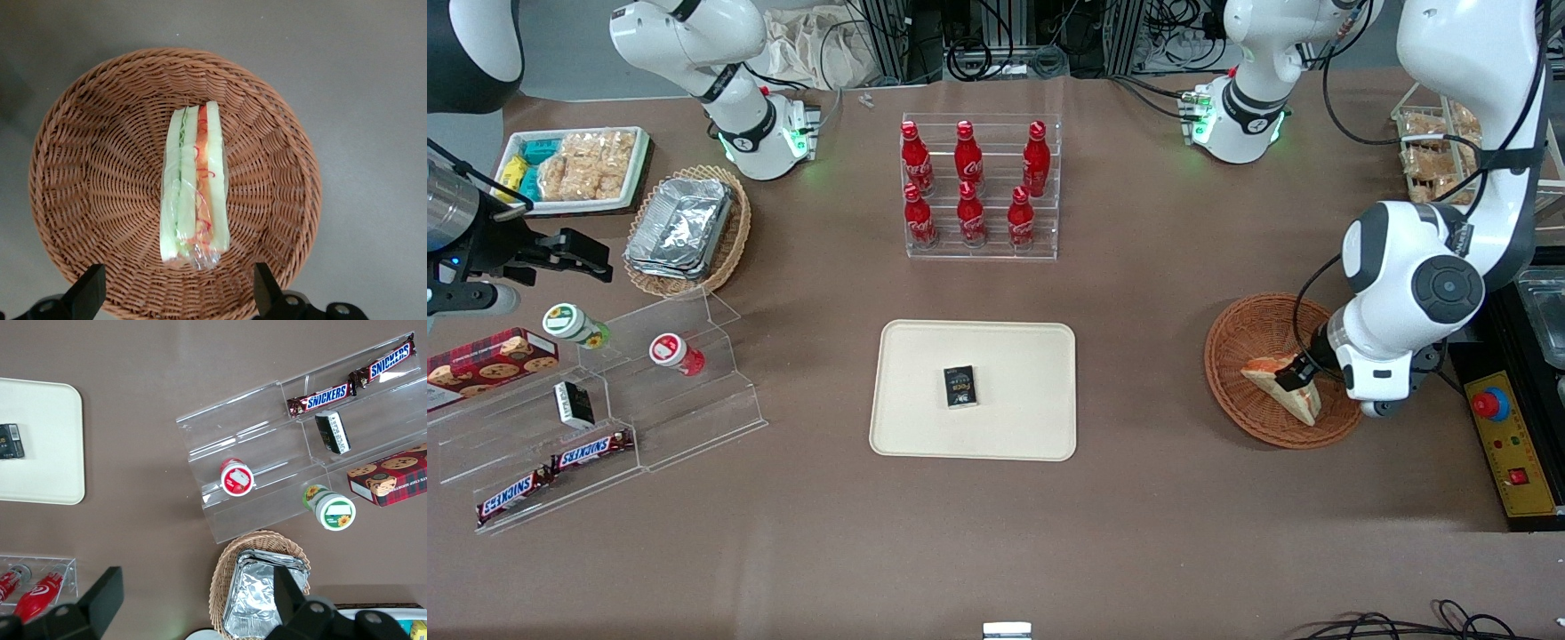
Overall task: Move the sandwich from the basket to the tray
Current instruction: 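Close the left gripper on the sandwich and lift it from the basket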
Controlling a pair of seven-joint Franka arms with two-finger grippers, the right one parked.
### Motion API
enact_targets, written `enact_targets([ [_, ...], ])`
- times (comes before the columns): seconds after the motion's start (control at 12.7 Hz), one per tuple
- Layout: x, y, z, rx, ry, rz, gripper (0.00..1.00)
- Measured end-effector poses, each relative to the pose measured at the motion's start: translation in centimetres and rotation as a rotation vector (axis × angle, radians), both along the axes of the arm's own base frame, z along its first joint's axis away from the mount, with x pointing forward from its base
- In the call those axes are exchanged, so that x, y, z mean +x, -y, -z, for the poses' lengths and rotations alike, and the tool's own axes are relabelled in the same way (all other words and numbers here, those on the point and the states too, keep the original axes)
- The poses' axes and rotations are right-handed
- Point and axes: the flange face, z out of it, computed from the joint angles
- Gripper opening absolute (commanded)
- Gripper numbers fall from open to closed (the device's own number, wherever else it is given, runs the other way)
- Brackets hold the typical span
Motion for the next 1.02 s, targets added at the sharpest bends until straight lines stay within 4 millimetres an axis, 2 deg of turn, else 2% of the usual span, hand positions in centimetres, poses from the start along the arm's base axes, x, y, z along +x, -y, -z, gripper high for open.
enact_targets([
  [0.24, 0.4, -1.1, 1.2, -0.001, 0.017, -0.071, 1.00],
  [0.47, 0.5, -1.1, 2.8, -0.005, 0.009, -0.098, 1.00],
  [0.79, -0.5, -1.1, 5.1, -0.007, -0.018, -0.101, 1.00],
  [0.87, -0.9, -1.0, 5.8, -0.009, -0.017, -0.100, 0.95],
  [0.94, -1.1, -1.0, 6.6, -0.012, -0.017, -0.100, 0.62],
  [1.02, -1.2, -1.0, 7.3, -0.015, -0.018, -0.100, 0.23],
])
